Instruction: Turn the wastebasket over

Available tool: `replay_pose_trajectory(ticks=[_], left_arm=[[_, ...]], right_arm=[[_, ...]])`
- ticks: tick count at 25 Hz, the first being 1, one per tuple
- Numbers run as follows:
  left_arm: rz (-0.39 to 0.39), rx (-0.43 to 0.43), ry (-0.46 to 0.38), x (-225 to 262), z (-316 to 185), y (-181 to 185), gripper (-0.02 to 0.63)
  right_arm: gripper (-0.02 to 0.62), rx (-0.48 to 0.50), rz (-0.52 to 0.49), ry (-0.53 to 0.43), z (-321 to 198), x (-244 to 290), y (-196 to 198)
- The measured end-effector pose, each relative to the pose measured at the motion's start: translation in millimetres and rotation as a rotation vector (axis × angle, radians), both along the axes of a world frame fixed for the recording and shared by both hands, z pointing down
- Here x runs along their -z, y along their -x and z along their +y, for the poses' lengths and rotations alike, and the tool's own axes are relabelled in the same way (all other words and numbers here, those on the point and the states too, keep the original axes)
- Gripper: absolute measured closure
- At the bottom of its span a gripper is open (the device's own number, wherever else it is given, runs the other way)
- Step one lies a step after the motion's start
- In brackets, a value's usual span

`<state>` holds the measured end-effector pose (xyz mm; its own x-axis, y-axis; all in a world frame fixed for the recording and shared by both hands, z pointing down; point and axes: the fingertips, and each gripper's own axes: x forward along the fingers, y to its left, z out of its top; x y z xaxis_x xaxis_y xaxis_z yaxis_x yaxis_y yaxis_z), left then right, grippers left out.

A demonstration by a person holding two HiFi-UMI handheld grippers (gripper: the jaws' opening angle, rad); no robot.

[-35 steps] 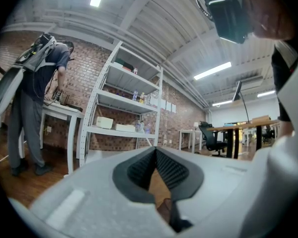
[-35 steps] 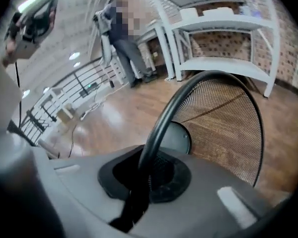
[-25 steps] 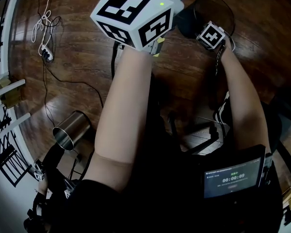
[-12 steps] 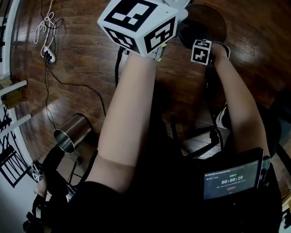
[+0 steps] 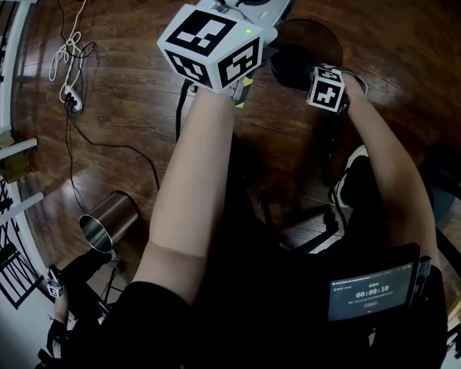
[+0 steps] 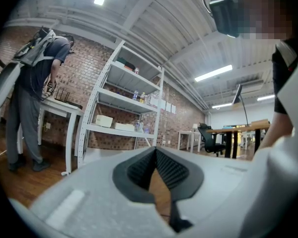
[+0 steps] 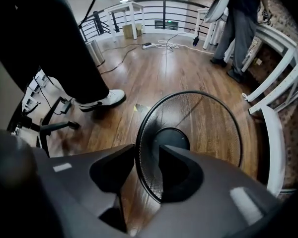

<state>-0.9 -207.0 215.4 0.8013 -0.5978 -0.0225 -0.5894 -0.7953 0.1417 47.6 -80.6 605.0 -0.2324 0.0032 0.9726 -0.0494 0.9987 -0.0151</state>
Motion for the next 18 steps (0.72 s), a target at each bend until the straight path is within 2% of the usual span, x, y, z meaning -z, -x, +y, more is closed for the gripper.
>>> replay_pose_trajectory(ticks=[3, 5, 8, 11, 13, 15, 18], left_arm=[[-0.027, -0.014, 0.001, -5.3, 3.2, -5.0, 0.604], [-0.047, -0.022, 0.001, -8.0, 6.1, -6.8, 0.604], [-0.077, -0.037, -0.003, -11.1, 12.0, -10.9, 0.604], [-0.101, -0.063, -0.007, -17.3, 19.4, -18.9, 0.604], [-0.117, -0.082, -0.011, -20.8, 24.5, -26.5, 0.604], [-0.131, -0.105, -0.012, -24.5, 30.2, -35.5, 0.604], [-0.138, -0.127, -0.012, -26.9, 34.1, -42.6, 0.604]], right_arm=[[0.445, -0.033, -0.085, -0.026, -3.8, 41.0, -3.4], [0.484, -0.127, -0.233, -0.05, -13.5, 82.9, -0.2], [0.581, -0.343, -0.605, -0.104, -35.7, 175.2, -2.1], [0.586, -0.545, -0.979, -0.166, -50.6, 278.4, -17.2], [0.586, -0.622, -1.151, -0.238, -56.5, 333.0, -28.3], [0.586, -0.639, -1.245, -0.323, -58.9, 359.5, -37.7], [0.586, -0.642, -1.289, -0.39, -65.7, 369.9, -44.2]])
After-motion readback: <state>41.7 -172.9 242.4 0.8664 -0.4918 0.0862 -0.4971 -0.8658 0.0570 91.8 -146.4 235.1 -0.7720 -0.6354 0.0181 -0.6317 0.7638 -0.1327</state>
